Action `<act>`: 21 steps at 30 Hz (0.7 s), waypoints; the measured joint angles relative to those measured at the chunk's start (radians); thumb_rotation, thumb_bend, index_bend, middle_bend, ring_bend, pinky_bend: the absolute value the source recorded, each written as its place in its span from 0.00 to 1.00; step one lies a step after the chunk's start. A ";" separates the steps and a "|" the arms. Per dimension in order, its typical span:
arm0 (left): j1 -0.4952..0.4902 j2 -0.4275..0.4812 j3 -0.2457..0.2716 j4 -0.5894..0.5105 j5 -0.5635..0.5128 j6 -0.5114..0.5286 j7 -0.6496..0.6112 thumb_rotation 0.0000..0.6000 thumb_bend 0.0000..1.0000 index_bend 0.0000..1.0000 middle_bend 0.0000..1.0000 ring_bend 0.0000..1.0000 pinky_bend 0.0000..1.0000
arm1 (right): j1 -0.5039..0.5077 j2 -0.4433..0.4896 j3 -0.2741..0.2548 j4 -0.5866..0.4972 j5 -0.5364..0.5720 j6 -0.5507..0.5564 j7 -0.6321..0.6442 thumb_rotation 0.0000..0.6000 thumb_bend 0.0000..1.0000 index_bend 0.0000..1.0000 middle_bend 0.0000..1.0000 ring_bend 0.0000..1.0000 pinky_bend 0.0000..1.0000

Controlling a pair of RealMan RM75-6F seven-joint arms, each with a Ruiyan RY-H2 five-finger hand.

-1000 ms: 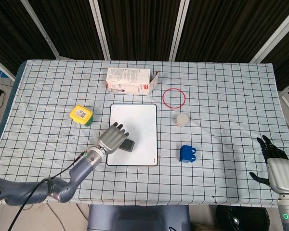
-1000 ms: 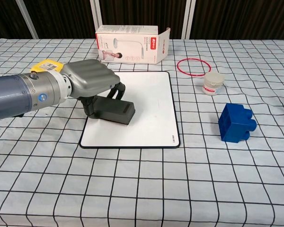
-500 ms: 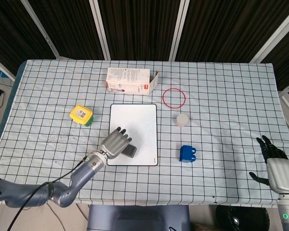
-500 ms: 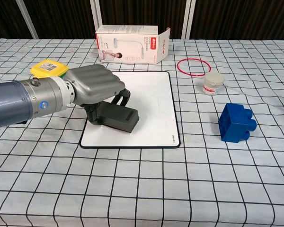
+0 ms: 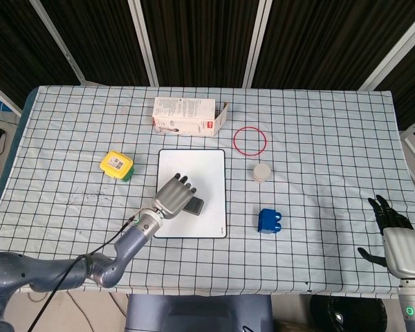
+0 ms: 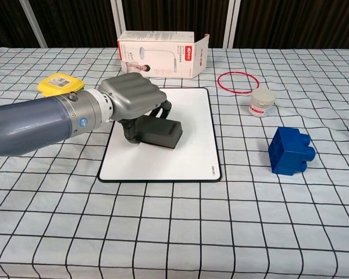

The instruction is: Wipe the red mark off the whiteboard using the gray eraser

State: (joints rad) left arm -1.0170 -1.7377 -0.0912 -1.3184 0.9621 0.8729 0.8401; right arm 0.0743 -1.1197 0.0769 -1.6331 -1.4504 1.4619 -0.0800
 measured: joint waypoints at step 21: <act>-0.005 0.005 -0.034 0.063 -0.027 -0.014 -0.051 1.00 0.23 0.39 0.50 0.23 0.30 | 0.001 0.001 -0.002 -0.003 -0.002 -0.004 0.006 1.00 0.07 0.00 0.07 0.19 0.26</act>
State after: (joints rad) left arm -1.0215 -1.7325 -0.1250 -1.2556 0.9348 0.8588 0.7887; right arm 0.0754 -1.1183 0.0751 -1.6359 -1.4521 1.4579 -0.0741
